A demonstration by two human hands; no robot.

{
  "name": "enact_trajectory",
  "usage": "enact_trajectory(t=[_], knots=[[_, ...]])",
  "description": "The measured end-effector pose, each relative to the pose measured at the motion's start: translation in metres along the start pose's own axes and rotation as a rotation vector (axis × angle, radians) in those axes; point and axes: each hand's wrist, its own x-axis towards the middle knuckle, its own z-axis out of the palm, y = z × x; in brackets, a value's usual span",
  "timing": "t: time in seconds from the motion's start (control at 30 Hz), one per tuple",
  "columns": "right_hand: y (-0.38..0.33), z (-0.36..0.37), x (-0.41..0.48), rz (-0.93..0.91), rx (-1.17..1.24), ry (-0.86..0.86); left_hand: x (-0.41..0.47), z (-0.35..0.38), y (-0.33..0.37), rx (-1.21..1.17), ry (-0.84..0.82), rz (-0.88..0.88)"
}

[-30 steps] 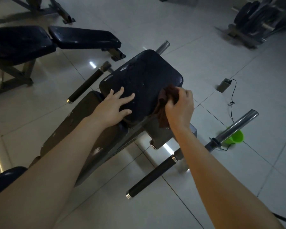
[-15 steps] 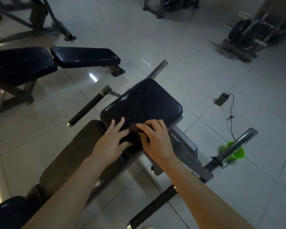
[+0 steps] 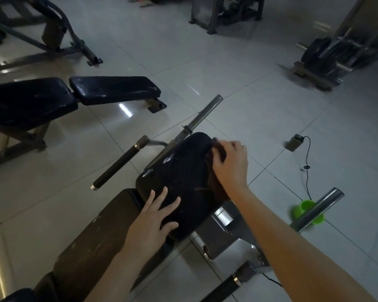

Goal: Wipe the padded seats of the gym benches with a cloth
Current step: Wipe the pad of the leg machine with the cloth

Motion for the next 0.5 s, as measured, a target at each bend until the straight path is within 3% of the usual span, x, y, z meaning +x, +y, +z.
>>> enact_trajectory(t=[0.13,0.4,0.5], knots=[[-0.01,0.009,-0.068,-0.208,0.016,-0.088,0.002,-0.003,-0.001,0.025,0.006,0.018],[-0.019,0.042,-0.169,-0.22,0.058,-0.097,0.002,-0.006,-0.004,0.125,0.022,0.031],[-0.027,0.045,-0.162,-0.153,0.061,0.019,0.005,-0.008,-0.003,0.161,0.048,0.042]])
